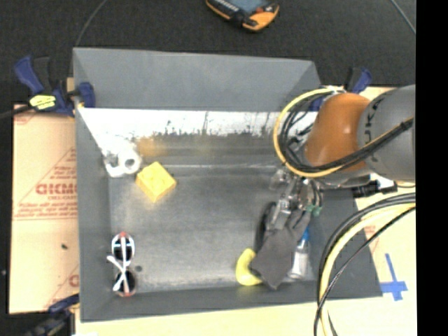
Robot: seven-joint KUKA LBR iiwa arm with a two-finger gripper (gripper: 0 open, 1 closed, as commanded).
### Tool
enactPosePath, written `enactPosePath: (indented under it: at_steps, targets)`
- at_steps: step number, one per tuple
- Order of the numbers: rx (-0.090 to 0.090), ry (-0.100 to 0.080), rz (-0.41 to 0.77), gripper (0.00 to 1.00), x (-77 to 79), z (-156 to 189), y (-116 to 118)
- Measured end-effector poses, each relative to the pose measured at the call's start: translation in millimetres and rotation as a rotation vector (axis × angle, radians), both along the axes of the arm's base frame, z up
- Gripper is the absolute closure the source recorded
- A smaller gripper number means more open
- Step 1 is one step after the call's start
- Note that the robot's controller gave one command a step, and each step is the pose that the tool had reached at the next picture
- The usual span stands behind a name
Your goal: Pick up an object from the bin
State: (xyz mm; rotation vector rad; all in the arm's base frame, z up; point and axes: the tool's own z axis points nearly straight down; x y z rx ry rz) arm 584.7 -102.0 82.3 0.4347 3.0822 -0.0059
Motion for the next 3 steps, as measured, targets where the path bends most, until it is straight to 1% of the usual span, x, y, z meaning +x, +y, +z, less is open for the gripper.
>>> enactPosePath:
  at_steps: [1, 2, 3]
  targets:
    - [0.001, -0.014, -0.006, 0.00, -36.1, -10, -40]
    - [0.001, -0.011, -0.006, 0.00, -32.8, -10, -38]
    - [-0.002, -0.011, 0.016, 1.00, 38.1, -10, -16]
